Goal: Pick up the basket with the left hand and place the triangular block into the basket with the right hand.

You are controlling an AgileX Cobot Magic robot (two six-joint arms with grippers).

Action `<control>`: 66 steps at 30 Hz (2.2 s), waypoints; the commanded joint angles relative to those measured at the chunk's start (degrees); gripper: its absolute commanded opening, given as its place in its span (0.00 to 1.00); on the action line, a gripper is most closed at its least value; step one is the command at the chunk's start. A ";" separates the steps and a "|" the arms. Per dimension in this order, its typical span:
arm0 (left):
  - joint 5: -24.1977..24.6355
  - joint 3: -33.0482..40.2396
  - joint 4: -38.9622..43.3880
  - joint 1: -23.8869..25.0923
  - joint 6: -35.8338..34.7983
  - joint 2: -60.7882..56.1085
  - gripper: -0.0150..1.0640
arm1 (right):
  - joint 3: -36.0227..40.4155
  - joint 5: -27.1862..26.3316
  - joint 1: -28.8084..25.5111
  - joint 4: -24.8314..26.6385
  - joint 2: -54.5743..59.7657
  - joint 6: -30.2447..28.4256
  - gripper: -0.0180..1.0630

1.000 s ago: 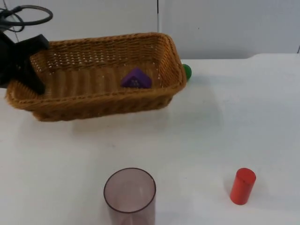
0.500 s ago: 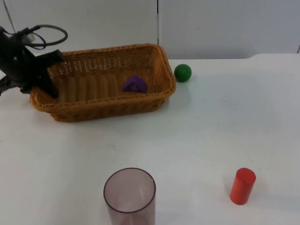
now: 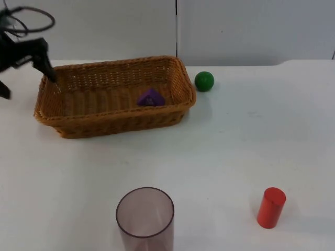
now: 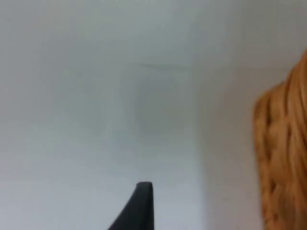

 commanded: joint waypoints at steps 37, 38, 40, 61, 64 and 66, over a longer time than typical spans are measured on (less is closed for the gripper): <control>-11.75 49.02 -6.83 -7.42 12.47 -76.02 0.89 | 7.60 3.42 -0.17 -4.68 -6.64 4.62 0.70; -11.90 50.39 -6.83 -8.92 12.47 -78.59 0.89 | 8.78 3.42 -0.17 -4.33 -7.85 5.03 0.70; -9.45 52.28 -6.83 -11.51 12.47 -83.75 0.89 | 10.90 3.78 -0.17 -4.33 -10.08 6.16 0.70; 0.73 67.29 3.27 -12.76 5.80 -122.58 0.89 | 27.65 10.80 -0.17 -4.68 -32.97 13.64 0.70; 3.80 68.17 7.66 -12.76 1.25 -127.39 0.89 | 27.68 13.44 -0.17 -4.68 -36.19 13.75 0.70; 5.60 68.61 9.62 -12.76 0.08 -129.68 0.89 | 27.68 15.16 -0.17 -4.68 -37.36 13.75 0.70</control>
